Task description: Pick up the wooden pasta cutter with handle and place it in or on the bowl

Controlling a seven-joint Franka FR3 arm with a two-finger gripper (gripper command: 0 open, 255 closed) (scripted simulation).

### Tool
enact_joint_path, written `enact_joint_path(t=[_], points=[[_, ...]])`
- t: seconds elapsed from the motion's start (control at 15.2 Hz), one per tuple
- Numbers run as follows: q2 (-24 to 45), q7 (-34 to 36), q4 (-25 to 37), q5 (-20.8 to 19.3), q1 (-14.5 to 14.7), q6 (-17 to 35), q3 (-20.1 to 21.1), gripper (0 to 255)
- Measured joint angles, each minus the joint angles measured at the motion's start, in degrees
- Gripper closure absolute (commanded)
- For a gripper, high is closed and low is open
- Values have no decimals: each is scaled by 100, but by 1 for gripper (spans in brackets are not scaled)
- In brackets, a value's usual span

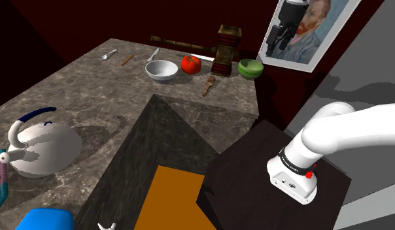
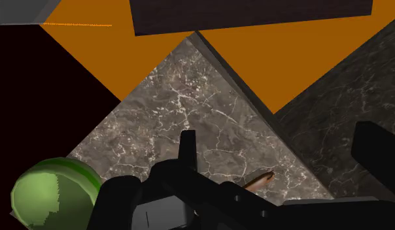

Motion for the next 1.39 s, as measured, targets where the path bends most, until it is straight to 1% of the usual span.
enact_joint_path(t=[0.13, 0.46, 0.59, 0.86, 1.12, 1.39], points=[[50, 76, -50, 19, -8, 100, 28, 0], [473, 739, -457, 122, -104, 975, 236, 0], [786, 1064, -583, 170, -137, 1427, 348, 0], [1426, 1648, -643, 199, -231, 2175, 515, 0], [2238, 2258, -543, 174, -324, 2930, 677, 0], [2990, 2897, -356, 87, -409, 3529, 824, 0]])
